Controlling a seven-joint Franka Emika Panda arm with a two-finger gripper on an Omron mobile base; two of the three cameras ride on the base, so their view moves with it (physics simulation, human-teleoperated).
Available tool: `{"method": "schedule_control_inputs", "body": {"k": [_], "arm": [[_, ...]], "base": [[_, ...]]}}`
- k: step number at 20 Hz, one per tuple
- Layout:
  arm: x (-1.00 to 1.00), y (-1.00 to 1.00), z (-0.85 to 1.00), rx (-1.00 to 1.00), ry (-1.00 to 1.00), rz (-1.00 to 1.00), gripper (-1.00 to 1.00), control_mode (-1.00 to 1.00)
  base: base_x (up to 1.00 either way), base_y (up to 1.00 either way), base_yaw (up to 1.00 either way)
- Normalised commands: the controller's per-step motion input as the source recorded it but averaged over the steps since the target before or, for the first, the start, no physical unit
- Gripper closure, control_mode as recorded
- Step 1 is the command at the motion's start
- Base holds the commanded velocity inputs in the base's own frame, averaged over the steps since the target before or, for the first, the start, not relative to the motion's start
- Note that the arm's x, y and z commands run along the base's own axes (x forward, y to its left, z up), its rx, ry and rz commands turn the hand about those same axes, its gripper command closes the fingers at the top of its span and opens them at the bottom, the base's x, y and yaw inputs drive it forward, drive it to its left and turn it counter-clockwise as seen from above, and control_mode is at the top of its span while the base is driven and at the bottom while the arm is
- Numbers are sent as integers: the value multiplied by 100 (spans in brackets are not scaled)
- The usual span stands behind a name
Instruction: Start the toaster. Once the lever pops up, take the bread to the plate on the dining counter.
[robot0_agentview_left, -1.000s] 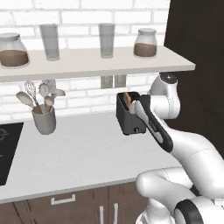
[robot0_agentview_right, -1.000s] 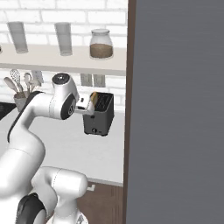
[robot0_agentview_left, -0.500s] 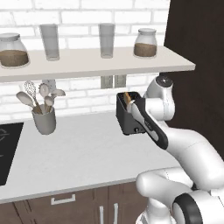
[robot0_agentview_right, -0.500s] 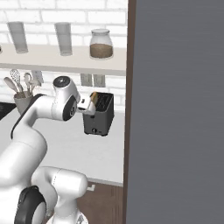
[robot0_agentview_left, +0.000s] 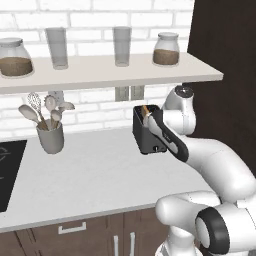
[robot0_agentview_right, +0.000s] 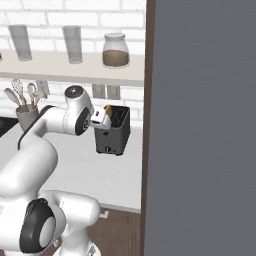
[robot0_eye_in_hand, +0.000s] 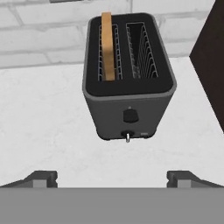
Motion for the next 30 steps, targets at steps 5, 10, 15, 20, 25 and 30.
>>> {"method": "schedule_control_inputs", "body": {"k": [5,10,15,20,25,30], "arm": [[6,0,-8,0,0,0,-100,-100],[20,0,-7,0,0,0,-100,-100],[18,0,-12,0,0,0,-100,-100],[17,0,-17,0,0,0,-100,-100],[12,0,-23,0,0,0,-100,-100],[9,0,-22,0,0,0,-100,-100]], "base": [[0,0,0],[0,0,0],[0,0,0],[0,0,0],[0,0,0],[0,0,0]]}}
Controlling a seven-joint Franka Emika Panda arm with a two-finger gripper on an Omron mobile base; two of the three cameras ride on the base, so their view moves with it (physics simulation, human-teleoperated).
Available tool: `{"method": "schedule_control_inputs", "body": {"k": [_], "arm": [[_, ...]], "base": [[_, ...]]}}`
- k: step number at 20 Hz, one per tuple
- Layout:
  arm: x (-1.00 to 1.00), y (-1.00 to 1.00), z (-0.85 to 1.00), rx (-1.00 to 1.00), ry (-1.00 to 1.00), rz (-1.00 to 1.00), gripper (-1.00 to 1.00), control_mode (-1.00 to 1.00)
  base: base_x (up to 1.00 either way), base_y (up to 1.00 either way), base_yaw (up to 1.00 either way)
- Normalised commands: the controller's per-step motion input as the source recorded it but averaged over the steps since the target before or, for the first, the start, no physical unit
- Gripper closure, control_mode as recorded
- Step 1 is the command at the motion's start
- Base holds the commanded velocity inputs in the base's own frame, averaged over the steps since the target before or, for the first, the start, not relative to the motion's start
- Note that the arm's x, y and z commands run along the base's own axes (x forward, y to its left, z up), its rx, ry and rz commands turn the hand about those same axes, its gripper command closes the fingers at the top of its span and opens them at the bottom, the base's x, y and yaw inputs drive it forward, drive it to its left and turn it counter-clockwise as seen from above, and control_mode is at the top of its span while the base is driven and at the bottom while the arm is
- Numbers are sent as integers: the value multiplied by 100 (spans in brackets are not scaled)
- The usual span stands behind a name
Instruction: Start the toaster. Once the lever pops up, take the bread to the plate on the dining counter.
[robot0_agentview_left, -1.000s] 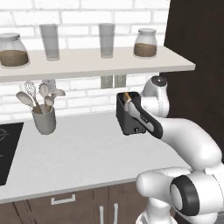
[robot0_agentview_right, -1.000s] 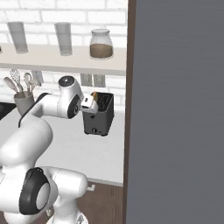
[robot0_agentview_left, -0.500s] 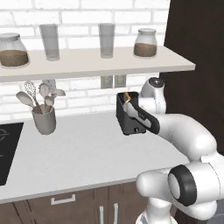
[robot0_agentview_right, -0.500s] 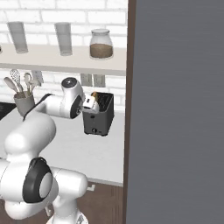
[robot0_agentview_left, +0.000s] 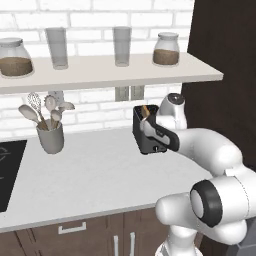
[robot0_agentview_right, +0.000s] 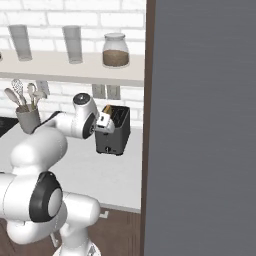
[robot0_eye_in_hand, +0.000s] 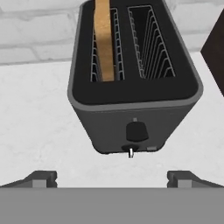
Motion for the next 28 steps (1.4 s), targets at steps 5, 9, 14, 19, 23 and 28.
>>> {"method": "schedule_control_inputs", "body": {"k": [5,9,14,19,23,28], "arm": [[11,0,-18,0,0,0,-100,-100],[16,0,-7,0,0,0,-100,-100],[14,0,-5,0,0,0,-100,-100],[17,0,-7,0,0,0,-100,-100],[18,0,-9,0,1,0,-100,-100],[13,0,-15,0,3,0,-100,-100]], "base": [[0,0,0],[0,0,0],[0,0,0],[0,0,0],[0,0,0],[0,0,0]]}}
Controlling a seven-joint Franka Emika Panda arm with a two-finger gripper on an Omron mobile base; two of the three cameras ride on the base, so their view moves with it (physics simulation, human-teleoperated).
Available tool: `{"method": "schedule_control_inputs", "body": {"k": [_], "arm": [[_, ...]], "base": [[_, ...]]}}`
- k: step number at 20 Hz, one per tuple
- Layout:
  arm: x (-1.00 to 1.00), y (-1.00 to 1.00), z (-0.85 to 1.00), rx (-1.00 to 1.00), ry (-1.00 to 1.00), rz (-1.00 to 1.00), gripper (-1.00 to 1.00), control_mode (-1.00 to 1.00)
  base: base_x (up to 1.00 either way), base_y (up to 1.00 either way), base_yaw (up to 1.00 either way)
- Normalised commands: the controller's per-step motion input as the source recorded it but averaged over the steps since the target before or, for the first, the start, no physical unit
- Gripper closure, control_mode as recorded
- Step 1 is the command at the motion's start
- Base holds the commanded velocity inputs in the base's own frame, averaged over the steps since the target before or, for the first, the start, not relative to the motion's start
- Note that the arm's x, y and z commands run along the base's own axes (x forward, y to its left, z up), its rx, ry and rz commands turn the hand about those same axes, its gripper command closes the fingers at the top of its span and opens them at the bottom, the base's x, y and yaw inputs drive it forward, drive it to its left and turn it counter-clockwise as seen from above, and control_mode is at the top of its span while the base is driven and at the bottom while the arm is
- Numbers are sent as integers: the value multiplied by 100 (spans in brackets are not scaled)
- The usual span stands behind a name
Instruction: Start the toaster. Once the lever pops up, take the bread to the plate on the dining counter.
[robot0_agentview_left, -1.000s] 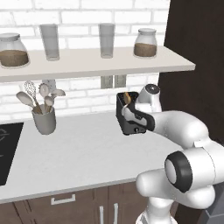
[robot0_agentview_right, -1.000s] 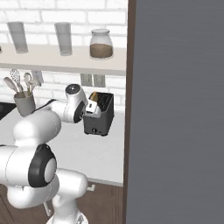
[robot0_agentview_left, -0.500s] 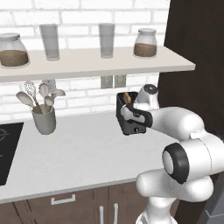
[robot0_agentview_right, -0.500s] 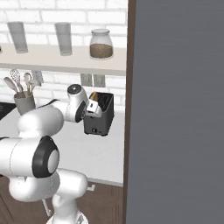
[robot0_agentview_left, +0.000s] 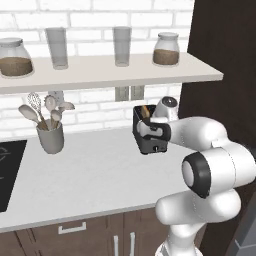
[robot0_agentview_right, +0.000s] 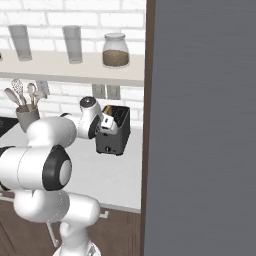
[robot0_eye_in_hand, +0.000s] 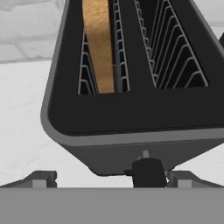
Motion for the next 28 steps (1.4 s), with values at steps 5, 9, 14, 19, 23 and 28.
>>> {"method": "schedule_control_inputs", "body": {"k": [5,9,14,19,23,28], "arm": [[3,0,-25,0,3,0,-100,-100],[0,0,-19,0,1,0,-100,-100],[0,0,-11,0,0,0,-100,-100],[0,0,-15,0,0,0,-100,-100],[0,2,-19,0,0,0,-100,-100],[0,0,-23,0,0,0,-100,-100]], "base": [[0,0,0],[0,0,0],[0,0,0],[0,0,0],[0,0,0],[0,0,0]]}}
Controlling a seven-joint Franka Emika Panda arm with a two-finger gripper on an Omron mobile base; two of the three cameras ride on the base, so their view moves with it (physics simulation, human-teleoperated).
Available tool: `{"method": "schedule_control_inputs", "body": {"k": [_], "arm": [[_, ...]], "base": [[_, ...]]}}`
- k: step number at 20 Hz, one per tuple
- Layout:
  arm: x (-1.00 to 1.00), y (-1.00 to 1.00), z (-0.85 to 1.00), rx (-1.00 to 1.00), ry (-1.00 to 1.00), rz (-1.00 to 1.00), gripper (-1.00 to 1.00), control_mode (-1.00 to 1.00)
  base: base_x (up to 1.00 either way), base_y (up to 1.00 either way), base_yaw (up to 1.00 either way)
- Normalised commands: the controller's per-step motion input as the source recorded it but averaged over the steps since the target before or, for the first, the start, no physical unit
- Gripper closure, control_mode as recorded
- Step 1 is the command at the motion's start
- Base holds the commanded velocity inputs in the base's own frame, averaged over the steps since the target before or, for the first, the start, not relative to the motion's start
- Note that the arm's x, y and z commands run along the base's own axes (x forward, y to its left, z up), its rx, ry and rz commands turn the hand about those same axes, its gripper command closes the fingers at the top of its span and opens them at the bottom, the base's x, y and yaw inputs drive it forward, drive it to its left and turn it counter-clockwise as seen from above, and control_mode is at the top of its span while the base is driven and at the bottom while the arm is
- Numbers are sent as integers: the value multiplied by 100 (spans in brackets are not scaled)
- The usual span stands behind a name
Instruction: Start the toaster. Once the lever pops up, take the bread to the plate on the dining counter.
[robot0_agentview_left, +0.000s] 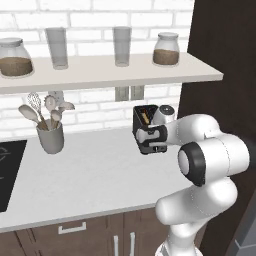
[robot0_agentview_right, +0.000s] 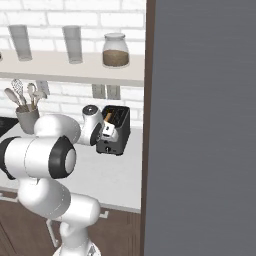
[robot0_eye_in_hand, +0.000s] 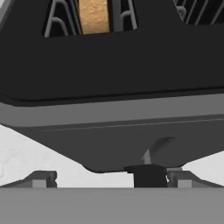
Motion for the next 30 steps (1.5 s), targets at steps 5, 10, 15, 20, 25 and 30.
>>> {"method": "schedule_control_inputs", "body": {"k": [5,10,15,20,25,30], "arm": [[0,0,-22,0,0,0,-100,-100],[0,0,-31,0,0,0,-100,-100],[0,0,-33,0,-1,0,-100,-100],[-6,0,-30,0,-9,0,-100,-100],[-12,0,-26,0,-12,0,-100,-100],[-2,-1,-10,1,-7,0,-100,-100]], "base": [[0,0,0],[0,0,0],[0,0,0],[0,0,0],[0,0,0],[0,0,0]]}}
